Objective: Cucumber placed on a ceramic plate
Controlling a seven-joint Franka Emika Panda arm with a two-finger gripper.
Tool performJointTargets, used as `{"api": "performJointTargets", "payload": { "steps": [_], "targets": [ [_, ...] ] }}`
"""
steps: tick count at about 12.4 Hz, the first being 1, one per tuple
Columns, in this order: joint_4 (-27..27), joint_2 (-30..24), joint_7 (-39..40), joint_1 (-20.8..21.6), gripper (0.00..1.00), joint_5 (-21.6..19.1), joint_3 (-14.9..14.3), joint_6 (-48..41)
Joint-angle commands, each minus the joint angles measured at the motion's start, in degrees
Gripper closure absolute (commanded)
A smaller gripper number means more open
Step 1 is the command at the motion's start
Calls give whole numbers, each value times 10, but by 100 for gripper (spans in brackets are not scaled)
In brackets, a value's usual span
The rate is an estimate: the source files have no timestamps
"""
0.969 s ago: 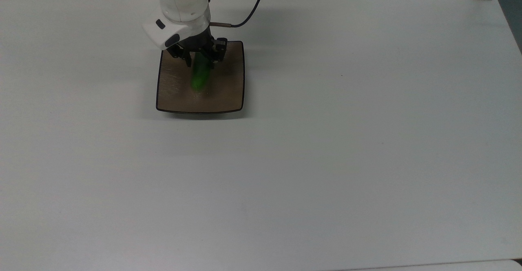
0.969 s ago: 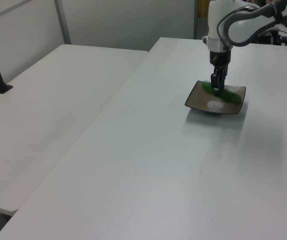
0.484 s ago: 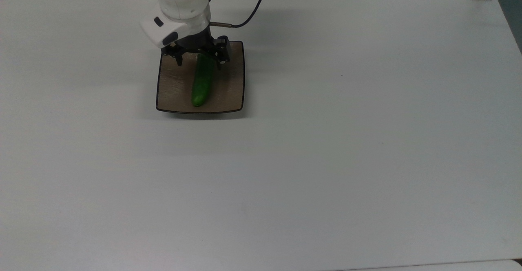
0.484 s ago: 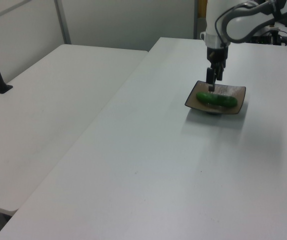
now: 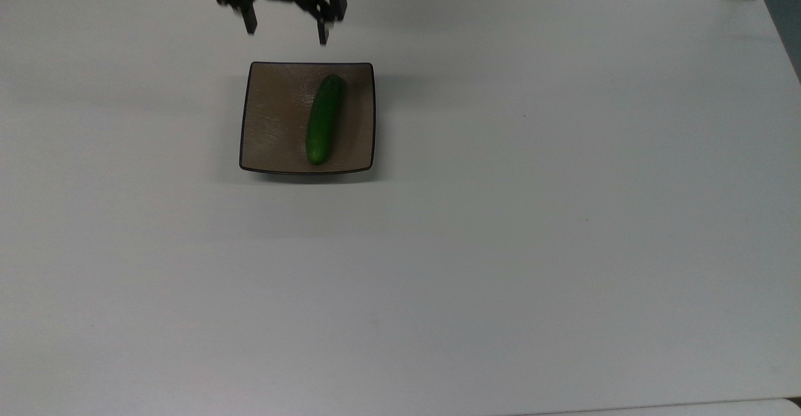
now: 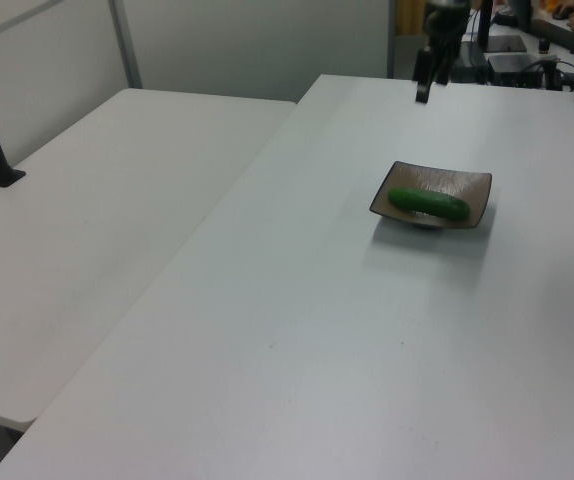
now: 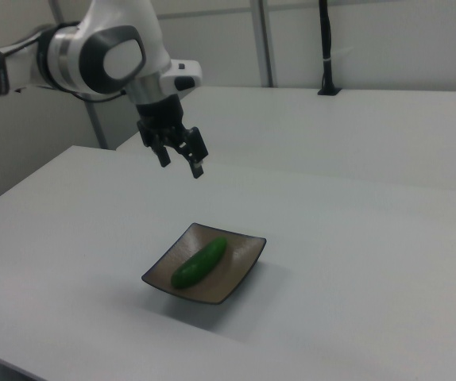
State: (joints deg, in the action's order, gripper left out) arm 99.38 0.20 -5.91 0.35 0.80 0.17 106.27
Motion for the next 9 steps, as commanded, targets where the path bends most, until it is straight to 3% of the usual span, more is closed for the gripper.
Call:
{"api": "performJointTargets", "payload": {
  "steps": [1,4,9],
  "targets": [
    [2,-18,0,13,0,4,21,-59],
    [1,-14,1,25,0,25,33,-69],
    [6,-16,2,25,0,19,32,-68]
  ]
}}
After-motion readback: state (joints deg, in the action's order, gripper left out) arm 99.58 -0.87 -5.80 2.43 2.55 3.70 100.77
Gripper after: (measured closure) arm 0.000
